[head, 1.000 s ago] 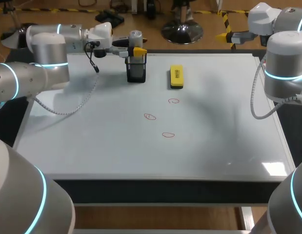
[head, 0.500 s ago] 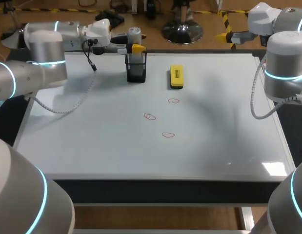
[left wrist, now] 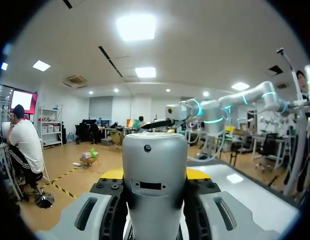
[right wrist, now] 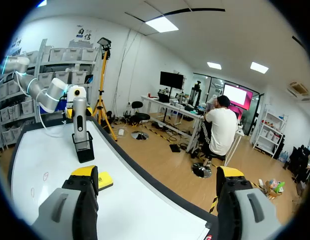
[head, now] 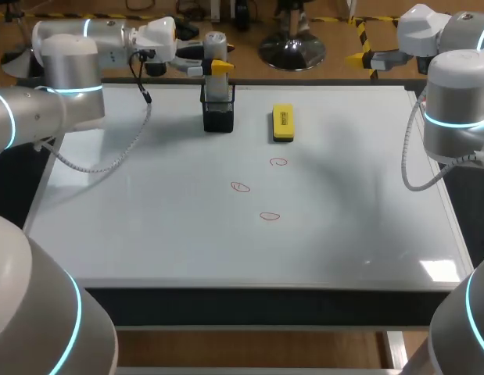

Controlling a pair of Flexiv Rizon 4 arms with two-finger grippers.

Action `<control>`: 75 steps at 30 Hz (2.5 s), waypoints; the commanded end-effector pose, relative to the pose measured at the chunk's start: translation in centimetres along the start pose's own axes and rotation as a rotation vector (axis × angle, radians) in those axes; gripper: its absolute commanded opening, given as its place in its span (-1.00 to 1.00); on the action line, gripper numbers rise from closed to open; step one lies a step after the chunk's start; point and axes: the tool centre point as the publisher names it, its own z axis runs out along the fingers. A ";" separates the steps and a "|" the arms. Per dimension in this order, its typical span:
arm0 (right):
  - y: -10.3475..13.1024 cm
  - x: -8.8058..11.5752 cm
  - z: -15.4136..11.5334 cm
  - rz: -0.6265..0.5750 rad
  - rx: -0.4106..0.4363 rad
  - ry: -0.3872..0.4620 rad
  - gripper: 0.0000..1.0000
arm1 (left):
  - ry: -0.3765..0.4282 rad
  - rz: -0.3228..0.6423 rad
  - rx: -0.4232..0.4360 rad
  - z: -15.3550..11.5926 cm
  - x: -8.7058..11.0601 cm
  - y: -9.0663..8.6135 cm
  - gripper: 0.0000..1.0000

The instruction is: Pick up the inspection probe, press it on each red-marked spot on the whiteboard one by one, put down the probe, pick up the eraser, and wipe off all the red marks.

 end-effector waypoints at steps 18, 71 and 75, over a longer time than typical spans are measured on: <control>0.0 0.0 0.0 0.000 0.001 0.001 1.00 | -0.018 0.015 0.013 -0.9 0.5 -5.8 -1.00; 0.0 0.0 0.0 0.000 0.001 0.001 1.00 | -0.105 0.020 -0.025 -16.1 3.7 -2.3 -1.00; 0.0 0.0 0.0 0.000 0.001 0.001 1.00 | -0.105 0.020 -0.025 -16.1 3.7 -2.3 -1.00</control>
